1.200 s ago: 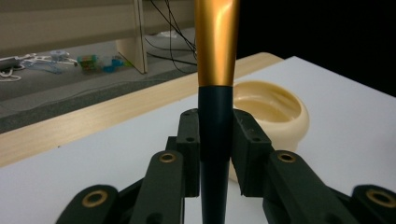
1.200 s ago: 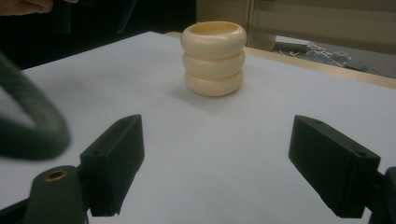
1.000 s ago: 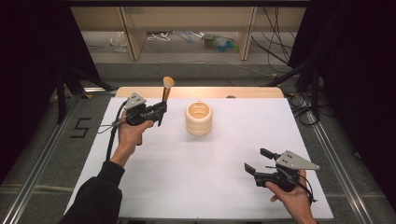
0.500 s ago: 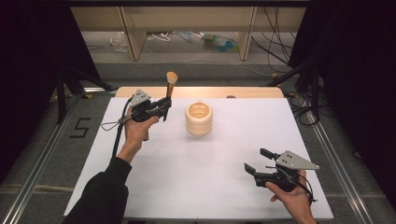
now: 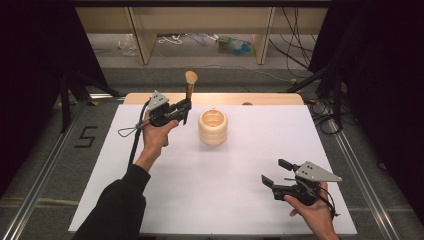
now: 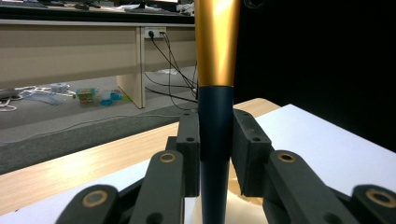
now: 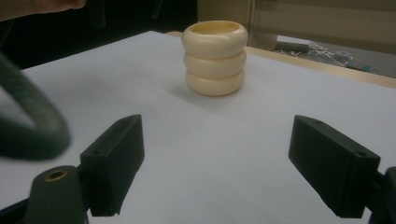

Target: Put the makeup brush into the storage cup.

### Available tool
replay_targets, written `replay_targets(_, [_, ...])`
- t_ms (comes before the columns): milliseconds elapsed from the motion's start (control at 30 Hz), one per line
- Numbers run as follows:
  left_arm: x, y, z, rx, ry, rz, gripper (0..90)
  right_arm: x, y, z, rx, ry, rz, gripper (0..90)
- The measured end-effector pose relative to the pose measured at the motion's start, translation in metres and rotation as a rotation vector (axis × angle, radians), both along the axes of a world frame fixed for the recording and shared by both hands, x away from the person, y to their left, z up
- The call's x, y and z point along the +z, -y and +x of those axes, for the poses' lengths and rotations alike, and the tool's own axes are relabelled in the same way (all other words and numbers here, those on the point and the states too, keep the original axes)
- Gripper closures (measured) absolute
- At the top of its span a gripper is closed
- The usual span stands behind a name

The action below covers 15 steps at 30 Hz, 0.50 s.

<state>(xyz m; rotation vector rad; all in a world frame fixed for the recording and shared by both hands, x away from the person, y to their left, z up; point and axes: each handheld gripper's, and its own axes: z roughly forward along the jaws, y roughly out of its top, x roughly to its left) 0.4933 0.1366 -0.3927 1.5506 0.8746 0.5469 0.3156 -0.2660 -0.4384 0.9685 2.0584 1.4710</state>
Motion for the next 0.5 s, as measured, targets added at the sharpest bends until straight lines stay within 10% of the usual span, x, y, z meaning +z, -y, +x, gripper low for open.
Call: replay_targets(500, [0.004, 0.022, 0.006, -0.016, 0.018, -0.004, 74.3, 0.0, 0.0, 0.0, 0.002, 0.001, 0.001, 19.4])
